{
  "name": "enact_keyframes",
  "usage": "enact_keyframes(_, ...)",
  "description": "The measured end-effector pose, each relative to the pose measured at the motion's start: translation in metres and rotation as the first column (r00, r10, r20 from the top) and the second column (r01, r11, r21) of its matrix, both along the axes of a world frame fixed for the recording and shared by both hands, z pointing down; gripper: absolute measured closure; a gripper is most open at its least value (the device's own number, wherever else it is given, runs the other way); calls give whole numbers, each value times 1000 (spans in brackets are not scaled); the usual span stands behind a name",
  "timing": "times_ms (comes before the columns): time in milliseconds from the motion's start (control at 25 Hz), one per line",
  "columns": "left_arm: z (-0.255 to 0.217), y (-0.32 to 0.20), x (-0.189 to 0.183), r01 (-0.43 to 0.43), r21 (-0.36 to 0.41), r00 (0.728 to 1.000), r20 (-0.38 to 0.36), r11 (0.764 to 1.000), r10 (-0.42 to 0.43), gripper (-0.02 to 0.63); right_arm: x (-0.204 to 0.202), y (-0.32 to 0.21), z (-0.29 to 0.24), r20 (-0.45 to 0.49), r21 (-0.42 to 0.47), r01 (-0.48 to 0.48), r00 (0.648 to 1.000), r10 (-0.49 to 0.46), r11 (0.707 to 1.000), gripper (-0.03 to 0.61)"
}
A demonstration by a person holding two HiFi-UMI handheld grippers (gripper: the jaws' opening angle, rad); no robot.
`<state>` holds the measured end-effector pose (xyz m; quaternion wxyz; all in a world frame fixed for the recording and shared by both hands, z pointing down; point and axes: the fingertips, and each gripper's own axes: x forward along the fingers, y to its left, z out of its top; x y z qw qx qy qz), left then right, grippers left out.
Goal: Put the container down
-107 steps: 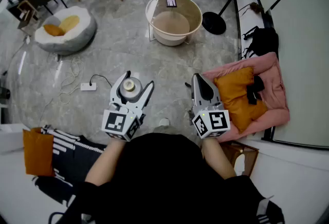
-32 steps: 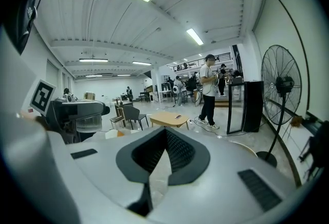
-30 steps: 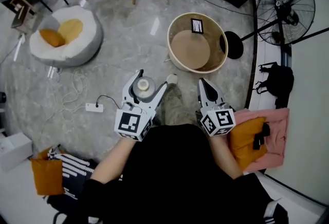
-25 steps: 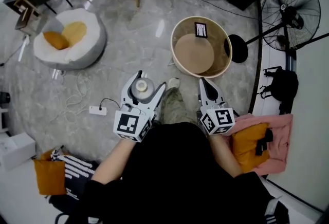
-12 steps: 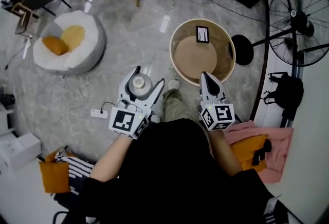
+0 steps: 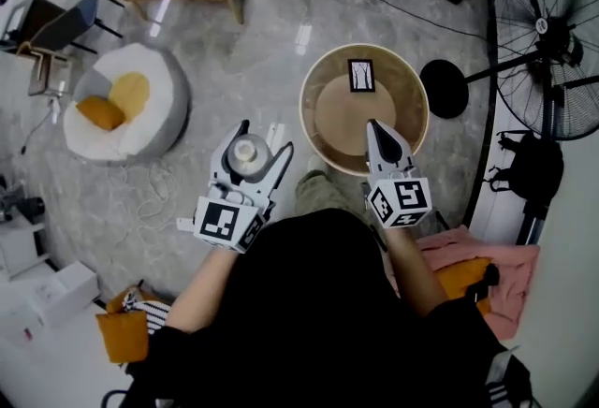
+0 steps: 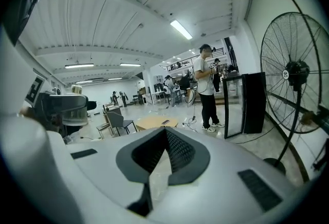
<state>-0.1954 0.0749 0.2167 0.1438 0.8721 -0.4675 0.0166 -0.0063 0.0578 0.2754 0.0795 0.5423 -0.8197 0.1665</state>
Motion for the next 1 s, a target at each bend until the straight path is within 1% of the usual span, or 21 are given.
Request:
enact_keyframes(200,10,-57,30,-33,-14,999,29,999,33,264,34,-55,8,-12,-3,-7,1000,7,1000,557)
enact_keyframes(360,23,-86,51,-65,-25,997,49,998,66,264,62,-85,17,14,-2,-37,999,37,999,557)
enact_keyframes(520,44,-111,68,-84,-57,992,90,995,89,264,82,-105,28,-13,1,-69,998,69,998,557)
enact_keyframes(640,71,-129,80,-112,-102,985,117,988,124,264,88,-112,33,2,24,-91,996,91,996,557)
enact_keyframes(760,113,-145,94,-195,-141,966,143,971,215,264,92,-115,46,32,28,-151,988,150,988,557)
enact_keyframes(880,155,-164,115,-276,-166,944,140,947,300,264,102,-121,72,0,-8,-226,974,226,974,557)
enact_keyframes(960,186,-176,133,-340,-186,919,145,922,368,264,109,-126,87,-27,-14,-275,961,275,961,557)
enact_keyframes(1000,202,-180,143,-379,-196,900,147,904,409,264,112,-127,94,-33,-16,-302,953,301,953,557)
